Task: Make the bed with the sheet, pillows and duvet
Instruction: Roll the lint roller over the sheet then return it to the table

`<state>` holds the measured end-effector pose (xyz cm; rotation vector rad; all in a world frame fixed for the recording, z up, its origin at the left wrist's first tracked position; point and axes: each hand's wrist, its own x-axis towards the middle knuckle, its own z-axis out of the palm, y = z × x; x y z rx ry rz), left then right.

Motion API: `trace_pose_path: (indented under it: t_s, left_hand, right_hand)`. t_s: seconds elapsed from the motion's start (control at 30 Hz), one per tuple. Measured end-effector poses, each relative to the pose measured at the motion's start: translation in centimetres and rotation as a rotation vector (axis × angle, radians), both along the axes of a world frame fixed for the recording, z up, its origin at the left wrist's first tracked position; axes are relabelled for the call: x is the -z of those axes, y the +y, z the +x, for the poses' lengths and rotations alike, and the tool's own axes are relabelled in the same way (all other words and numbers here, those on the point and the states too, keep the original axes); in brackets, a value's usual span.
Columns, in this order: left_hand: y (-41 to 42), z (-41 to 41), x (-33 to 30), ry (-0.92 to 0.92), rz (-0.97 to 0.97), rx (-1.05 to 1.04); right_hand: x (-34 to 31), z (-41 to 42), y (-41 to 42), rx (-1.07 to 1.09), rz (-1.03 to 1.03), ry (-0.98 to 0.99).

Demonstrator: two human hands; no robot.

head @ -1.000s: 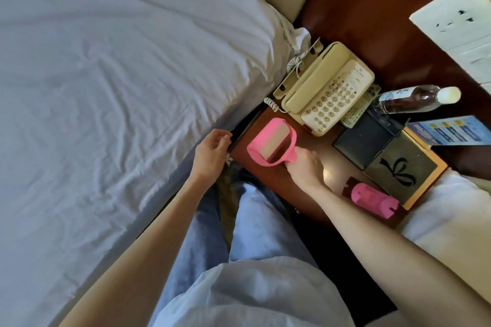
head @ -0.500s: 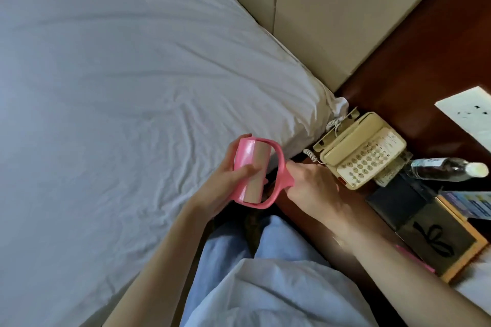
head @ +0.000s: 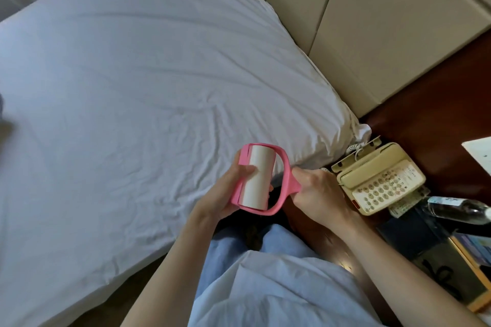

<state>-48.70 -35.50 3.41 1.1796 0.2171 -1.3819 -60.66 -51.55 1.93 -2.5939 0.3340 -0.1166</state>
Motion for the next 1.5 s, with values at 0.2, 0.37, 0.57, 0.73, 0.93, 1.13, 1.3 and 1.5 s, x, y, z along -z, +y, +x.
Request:
trace_pose_path:
  t_s: [0.2, 0.37, 0.57, 0.73, 0.93, 1.13, 1.3, 1.5]
  left_hand:
    - [0.1, 1.5, 3.0, 0.115, 0.003, -0.372]
    - [0.1, 2.3, 5.1, -0.14, 0.089, -0.209]
    - [-3.0, -1.0, 11.8, -0.21, 0.352, 0.004]
    - [-6.1, -5.8, 18.0, -0.132, 0.477, 0.118]
    - [-9.8, -11.3, 23.7, -0.621, 0.724, 0.644]
    - [-12.6, -13.7, 25.6, -1.116, 0.678, 0.872]
    - [-13.6, -14.9, 26.0, -1.111, 0.65, 0.859]
    - [-12.3, -14.5, 25.3, -0.89, 0.574, 0.562]
  right_hand:
    - [-1.0, -0.6, -1.7, 0.15, 0.118, -0.117]
    - [1.2, -2.7, -4.2, 0.341, 0.106, 0.184]
    - [4.4, -6.2, -5.8, 0.556, 0.413, 0.388]
    - [7.3, -8.9, -8.9, 0.688, 0.453, 0.51]
    - [10.7, -10.4, -10.7, 0.722, 0.453, 0.462]
    - [13.2, -12.4, -11.6, 0.799, 0.569, 0.405]
    - [13.0, -14.2, -12.3, 0.837, 0.598, 0.375]
    - [12.0, -14.9, -12.7, 0.85, 0.571, 0.381]
